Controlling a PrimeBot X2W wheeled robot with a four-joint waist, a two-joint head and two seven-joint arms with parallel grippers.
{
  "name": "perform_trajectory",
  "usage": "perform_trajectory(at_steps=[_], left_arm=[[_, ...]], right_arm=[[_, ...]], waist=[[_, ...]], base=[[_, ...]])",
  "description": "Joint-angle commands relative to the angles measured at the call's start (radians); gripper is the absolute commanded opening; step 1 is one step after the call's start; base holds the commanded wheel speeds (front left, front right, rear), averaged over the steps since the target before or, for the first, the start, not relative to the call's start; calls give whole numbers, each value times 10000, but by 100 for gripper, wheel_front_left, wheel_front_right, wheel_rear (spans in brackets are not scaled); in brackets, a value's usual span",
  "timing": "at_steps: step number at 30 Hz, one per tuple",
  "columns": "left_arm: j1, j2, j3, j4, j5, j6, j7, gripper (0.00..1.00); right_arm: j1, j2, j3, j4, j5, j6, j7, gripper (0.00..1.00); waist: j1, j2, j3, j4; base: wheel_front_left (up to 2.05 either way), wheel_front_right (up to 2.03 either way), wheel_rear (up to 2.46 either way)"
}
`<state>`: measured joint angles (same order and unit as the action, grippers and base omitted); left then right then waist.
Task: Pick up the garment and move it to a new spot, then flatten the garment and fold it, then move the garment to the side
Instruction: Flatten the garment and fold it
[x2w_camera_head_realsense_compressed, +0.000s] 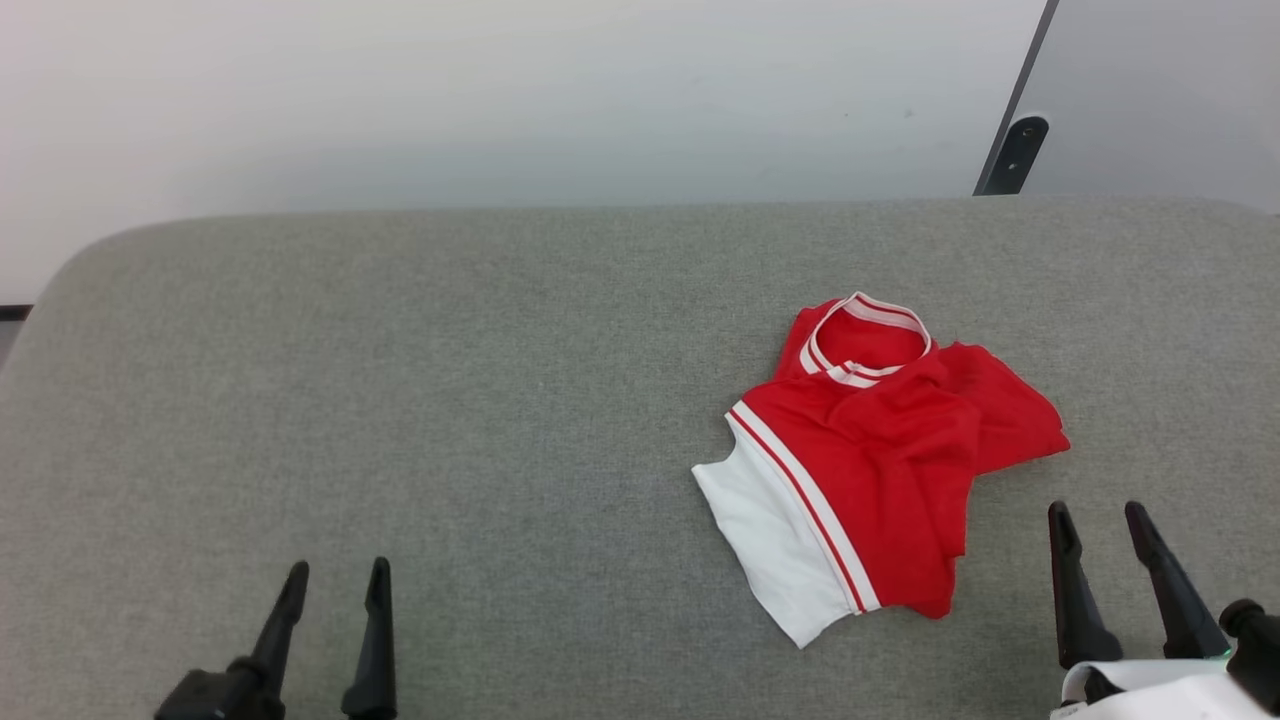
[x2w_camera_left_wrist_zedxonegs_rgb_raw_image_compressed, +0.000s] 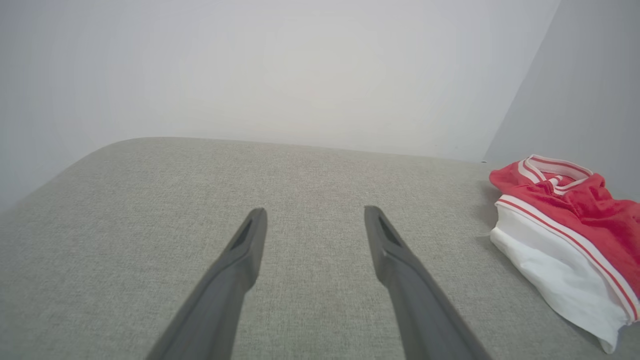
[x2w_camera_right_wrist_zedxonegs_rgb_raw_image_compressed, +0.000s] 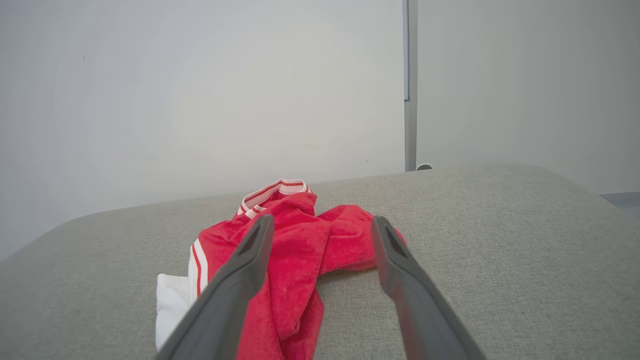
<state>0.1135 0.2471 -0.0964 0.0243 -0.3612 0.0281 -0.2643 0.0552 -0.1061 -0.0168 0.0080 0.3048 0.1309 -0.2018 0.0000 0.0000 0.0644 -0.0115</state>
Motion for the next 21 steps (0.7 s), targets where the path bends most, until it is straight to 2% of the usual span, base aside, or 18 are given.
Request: perform_trajectory(at_steps=[1,15,21], left_arm=[[121,-60,58,-19,79,-60,1,100],[161,-629,567,150,803,-608,0,100],[-202,-786,644,85,781,-854,0,100]], right_arm=[[150,35,19,26,38,-3,-29,100],[31,194,81,177,78,-3,-149,100],[-119,248,222,229,85,-3,-190,100]], waist=[[0,0,-9,-15],[0,0,-29,-60],[0,0,8,-114]], base=[[0,0,0],[0,0,0],[0,0,0]])
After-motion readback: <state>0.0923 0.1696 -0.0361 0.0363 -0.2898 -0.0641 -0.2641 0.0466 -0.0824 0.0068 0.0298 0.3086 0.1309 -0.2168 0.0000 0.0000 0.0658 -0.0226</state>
